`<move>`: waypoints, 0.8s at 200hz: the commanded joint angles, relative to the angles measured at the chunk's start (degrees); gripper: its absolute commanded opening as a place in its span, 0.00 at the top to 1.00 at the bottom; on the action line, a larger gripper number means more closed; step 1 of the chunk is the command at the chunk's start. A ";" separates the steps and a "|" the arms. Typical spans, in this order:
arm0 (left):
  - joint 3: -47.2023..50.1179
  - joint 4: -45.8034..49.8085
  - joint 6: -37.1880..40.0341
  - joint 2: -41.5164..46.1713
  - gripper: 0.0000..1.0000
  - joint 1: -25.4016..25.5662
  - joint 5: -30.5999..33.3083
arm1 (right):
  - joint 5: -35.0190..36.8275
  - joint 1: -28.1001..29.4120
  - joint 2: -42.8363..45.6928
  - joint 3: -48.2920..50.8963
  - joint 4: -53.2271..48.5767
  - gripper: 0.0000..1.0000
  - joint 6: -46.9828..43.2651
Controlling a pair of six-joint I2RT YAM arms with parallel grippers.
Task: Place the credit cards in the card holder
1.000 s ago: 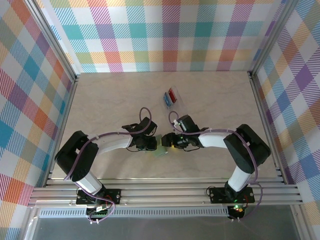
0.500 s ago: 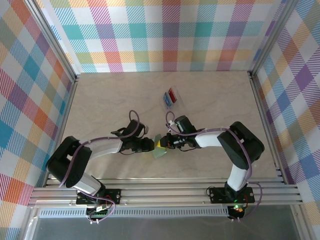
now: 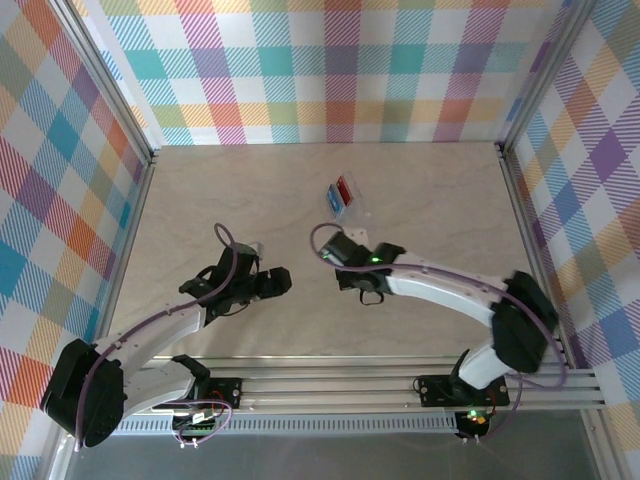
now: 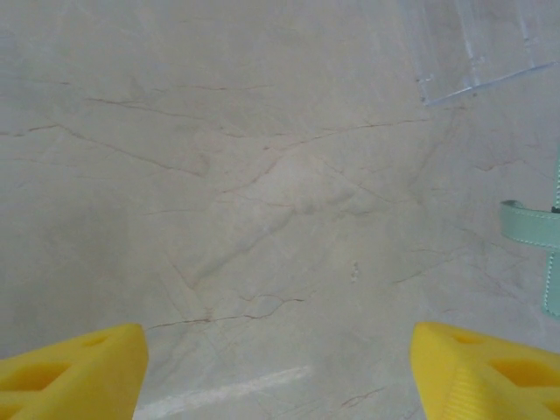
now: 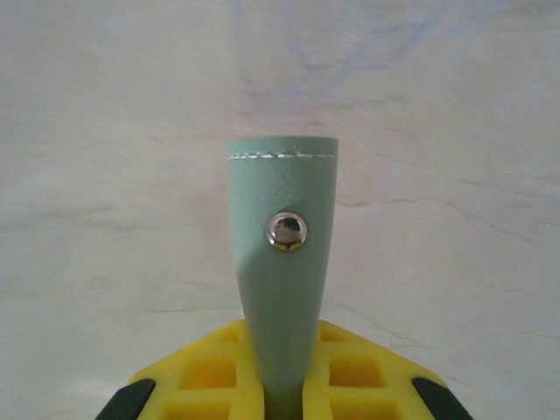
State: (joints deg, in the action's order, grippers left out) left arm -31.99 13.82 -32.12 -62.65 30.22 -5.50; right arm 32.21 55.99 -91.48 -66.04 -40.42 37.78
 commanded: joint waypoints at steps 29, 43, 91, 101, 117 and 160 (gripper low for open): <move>0.68 4.54 -0.44 -1.00 0.20 -0.90 2.95 | 9.04 6.33 -19.50 -11.61 -11.43 0.74 1.09; 0.79 4.38 -0.48 -0.95 0.19 -1.09 2.97 | 1.10 6.53 -20.56 -11.86 -4.65 0.62 -2.63; 1.23 0.60 0.48 -2.51 0.18 -1.30 -0.11 | -13.91 4.66 -9.63 -5.90 8.72 0.39 -10.31; 0.88 -1.17 0.48 -3.53 0.18 -1.11 -2.47 | -13.71 3.20 -6.70 -3.99 8.76 0.40 -10.31; -2.37 -1.21 0.52 -6.32 0.19 0.85 -4.60 | -9.49 0.78 -3.94 -1.83 6.63 0.44 -9.74; -12.31 0.78 0.11 -16.24 0.20 5.65 -5.75 | -4.88 -3.91 -3.39 2.40 3.86 0.49 -8.90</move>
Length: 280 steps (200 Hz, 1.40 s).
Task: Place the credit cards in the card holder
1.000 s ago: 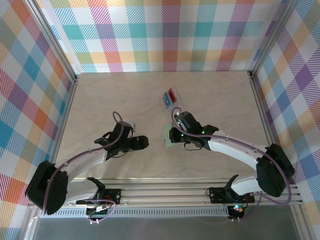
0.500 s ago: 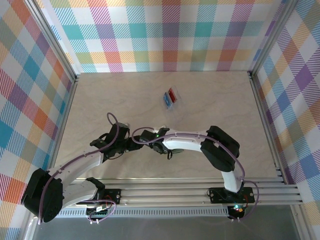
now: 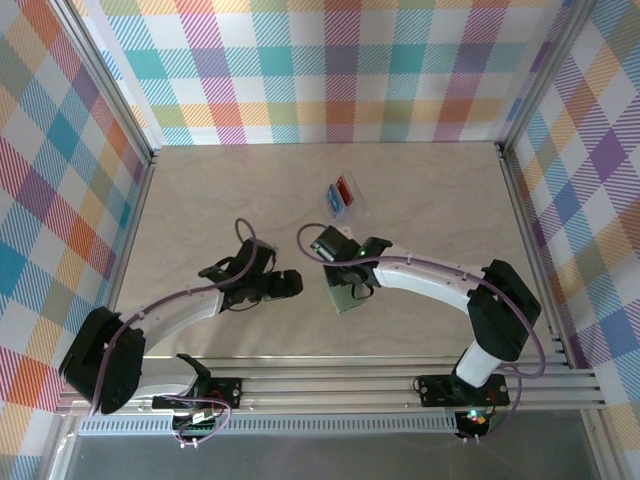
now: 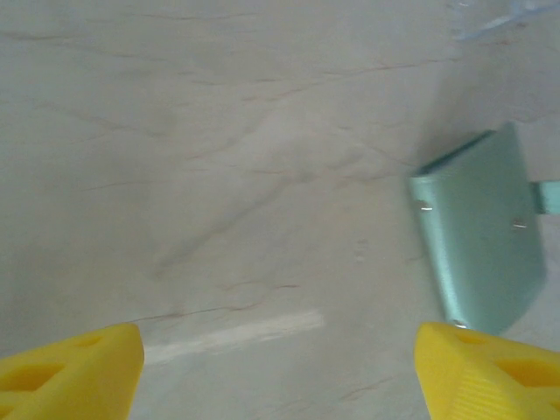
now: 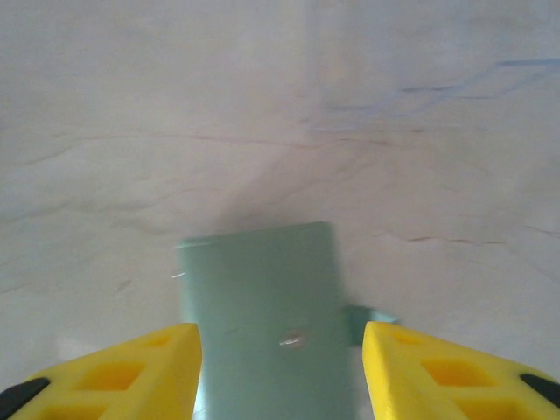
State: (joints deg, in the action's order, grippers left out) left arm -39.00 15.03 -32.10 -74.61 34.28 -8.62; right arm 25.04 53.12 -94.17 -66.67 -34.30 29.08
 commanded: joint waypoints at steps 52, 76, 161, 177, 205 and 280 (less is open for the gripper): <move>-13.65 0.43 0.19 -17.42 0.24 4.23 -2.23 | 2.89 -2.92 -3.12 3.04 -2.15 0.56 -0.76; -14.56 -0.27 1.02 -20.56 0.26 5.25 -2.65 | 3.07 -3.54 -4.06 2.91 -2.03 0.64 -1.04; -14.27 -2.08 2.61 -23.69 0.31 6.23 -4.09 | 3.48 -4.52 -4.49 2.90 -2.74 0.84 -0.93; -14.28 -2.52 2.77 -24.15 0.31 6.24 -4.60 | 3.30 -4.52 -4.09 3.02 -2.67 0.92 -1.00; -13.91 -3.92 2.92 -24.27 0.33 6.41 -5.81 | 1.82 -4.52 -2.73 3.63 -1.78 1.00 -1.22; -13.91 -4.22 3.62 -25.74 0.35 6.76 -5.50 | -12.86 -4.91 2.60 7.67 6.15 1.00 -2.82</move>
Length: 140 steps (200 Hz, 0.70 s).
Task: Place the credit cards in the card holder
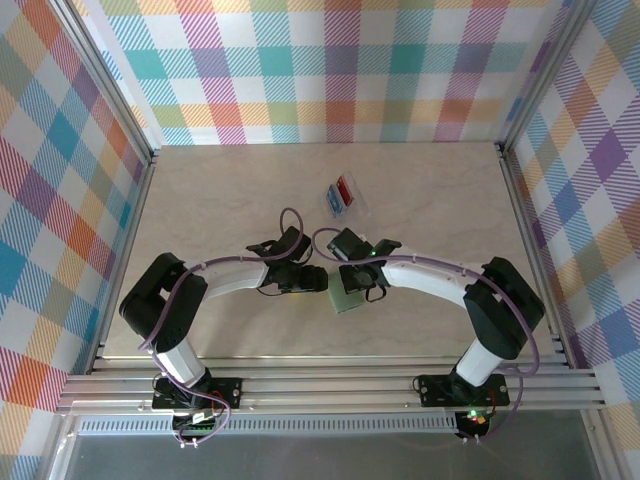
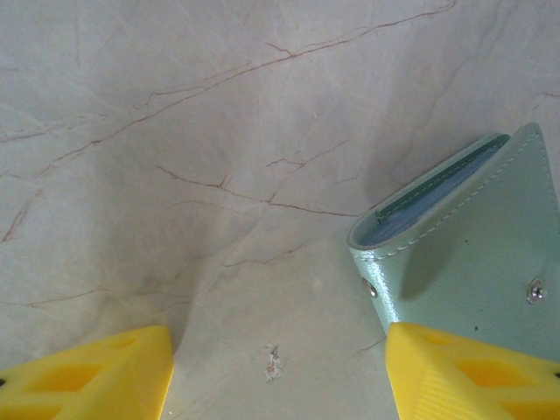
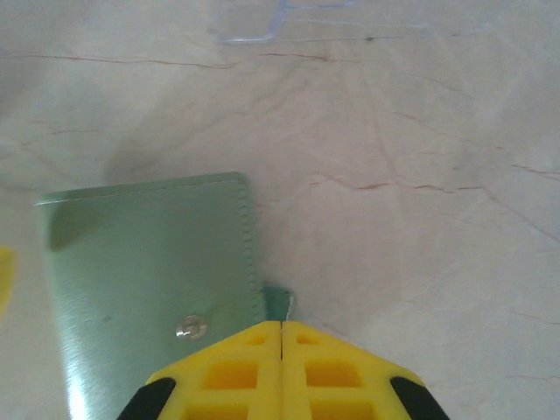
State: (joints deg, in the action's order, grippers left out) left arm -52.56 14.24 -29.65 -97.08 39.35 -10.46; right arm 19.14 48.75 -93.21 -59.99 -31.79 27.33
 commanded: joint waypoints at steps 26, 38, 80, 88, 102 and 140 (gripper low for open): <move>-0.51 -3.52 1.20 -3.96 0.36 1.77 -3.95 | -10.50 -1.19 0.50 1.23 5.35 1.00 -1.23; -0.51 -3.60 1.17 -4.09 0.36 1.72 -4.02 | -11.19 -1.36 -0.35 1.11 5.67 1.00 -1.19; -0.55 -3.74 1.16 -4.70 0.37 1.87 -4.20 | -12.27 -1.80 -2.60 0.49 6.24 1.00 -1.28; -0.57 -3.87 1.11 -4.99 0.36 1.82 -4.29 | -12.27 -1.80 -3.03 0.35 6.06 1.00 -1.23; -0.62 -3.96 1.08 -5.31 0.37 1.94 -4.43 | -12.58 -1.82 -3.85 0.31 6.24 1.00 -1.31; -0.82 -4.09 0.93 -5.75 0.37 1.95 -4.53 | -12.63 -1.82 -4.74 0.21 6.23 1.00 -1.32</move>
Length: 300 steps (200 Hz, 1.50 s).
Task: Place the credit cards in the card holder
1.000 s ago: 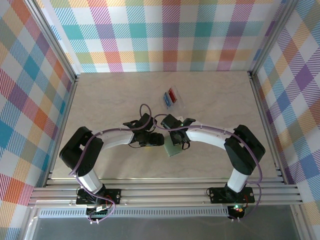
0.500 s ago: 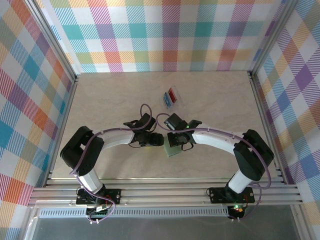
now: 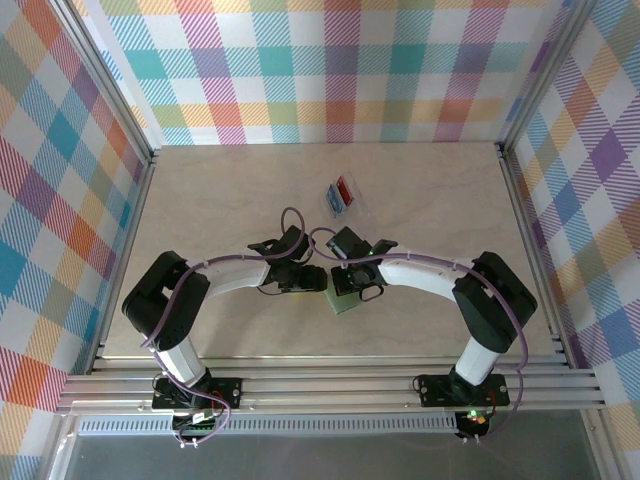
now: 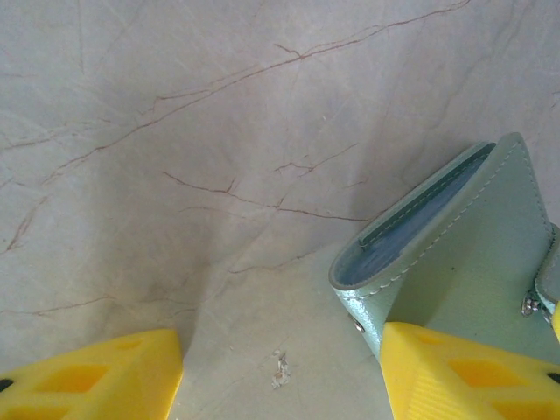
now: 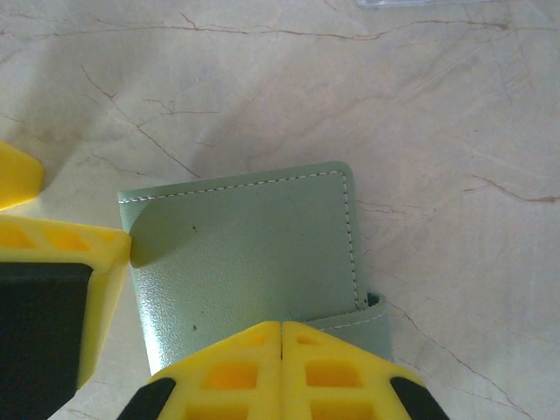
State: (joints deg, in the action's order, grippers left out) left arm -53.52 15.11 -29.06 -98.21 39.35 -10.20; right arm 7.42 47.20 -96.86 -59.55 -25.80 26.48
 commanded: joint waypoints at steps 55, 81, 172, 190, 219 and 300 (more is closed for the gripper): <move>0.00 -5.01 0.33 -4.87 0.38 1.99 -5.01 | -0.47 -0.26 -2.58 -0.69 -0.18 1.00 -0.46; -0.01 -5.05 0.24 -5.14 0.38 2.04 -5.19 | -0.89 -0.27 -2.90 -0.65 0.06 1.00 -0.31; -0.01 -5.26 0.24 -5.07 0.39 2.04 -5.56 | -1.86 -0.29 -5.28 -2.97 -0.56 1.00 -0.55; -0.01 -5.21 0.30 -4.97 0.38 2.03 -5.62 | -1.27 -0.28 -6.82 -3.63 -1.48 1.00 -0.47; -0.12 -5.15 0.41 -5.06 0.39 2.11 -5.79 | -0.69 -0.23 -9.75 -4.72 -2.91 1.00 -0.33; -0.30 -4.61 0.55 -5.43 0.40 2.05 -5.10 | -1.18 -1.38 -5.28 -4.66 -4.03 1.00 -0.74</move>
State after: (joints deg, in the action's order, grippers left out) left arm -54.28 16.12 -29.06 -98.78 39.35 -10.00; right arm 6.57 46.78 -102.91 -65.98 -29.52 26.46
